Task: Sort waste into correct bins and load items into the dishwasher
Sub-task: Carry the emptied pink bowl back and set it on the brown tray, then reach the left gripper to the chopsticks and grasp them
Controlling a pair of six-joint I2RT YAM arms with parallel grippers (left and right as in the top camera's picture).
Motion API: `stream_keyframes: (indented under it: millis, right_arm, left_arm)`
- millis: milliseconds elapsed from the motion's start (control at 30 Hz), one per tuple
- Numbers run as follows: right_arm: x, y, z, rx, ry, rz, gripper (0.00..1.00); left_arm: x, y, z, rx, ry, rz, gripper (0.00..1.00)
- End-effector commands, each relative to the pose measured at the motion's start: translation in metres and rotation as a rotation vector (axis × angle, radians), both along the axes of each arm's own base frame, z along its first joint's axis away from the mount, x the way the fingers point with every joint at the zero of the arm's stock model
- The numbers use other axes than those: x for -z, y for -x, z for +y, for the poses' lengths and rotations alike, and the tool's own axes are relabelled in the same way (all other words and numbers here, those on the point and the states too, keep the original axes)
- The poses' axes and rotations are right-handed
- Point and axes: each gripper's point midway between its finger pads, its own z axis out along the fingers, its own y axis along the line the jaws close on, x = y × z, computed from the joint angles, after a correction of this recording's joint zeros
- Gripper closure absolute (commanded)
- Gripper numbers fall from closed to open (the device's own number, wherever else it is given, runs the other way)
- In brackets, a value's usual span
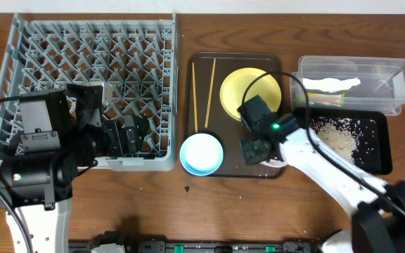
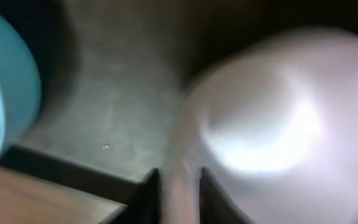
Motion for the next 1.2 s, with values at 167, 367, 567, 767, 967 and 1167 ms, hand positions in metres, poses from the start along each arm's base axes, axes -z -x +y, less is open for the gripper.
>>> stream_keyframes:
  millis: [167, 367, 567, 767, 967, 1167]
  right_arm:
    - [-0.024, -0.007, 0.026, -0.056, -0.122, -0.049, 0.62]
    - [-0.084, -0.018, 0.054, -0.093, -0.286, -0.134, 0.59]
    - [-0.122, -0.026, 0.054, -0.072, -0.312, -0.168, 0.55]
    - [-0.132, -0.040, 0.016, 0.322, -0.297, -0.178, 0.49]
    - [-0.157, -0.048, -0.008, 0.423, -0.414, -0.194, 0.45]
    - [-0.162, -0.044, -0.018, 0.413, -0.407, -0.202, 0.45]
  left_arm:
    - [-0.006, -0.001, -0.002, 0.007, 0.012, -0.016, 0.11]
    - [-0.011, 0.001, -0.011, 0.042, 0.057, -0.025, 0.04]
    - [-0.029, 0.000, -0.038, 0.171, 0.182, -0.085, 0.02]
    - [-0.008, -0.001, -0.070, 0.305, 0.103, -0.028, 0.02]
    - [0.046, -0.037, -0.086, 0.283, -0.268, 0.015, 0.01]
    - [0.105, -0.085, -0.129, 0.346, -0.339, 0.085, 0.02]
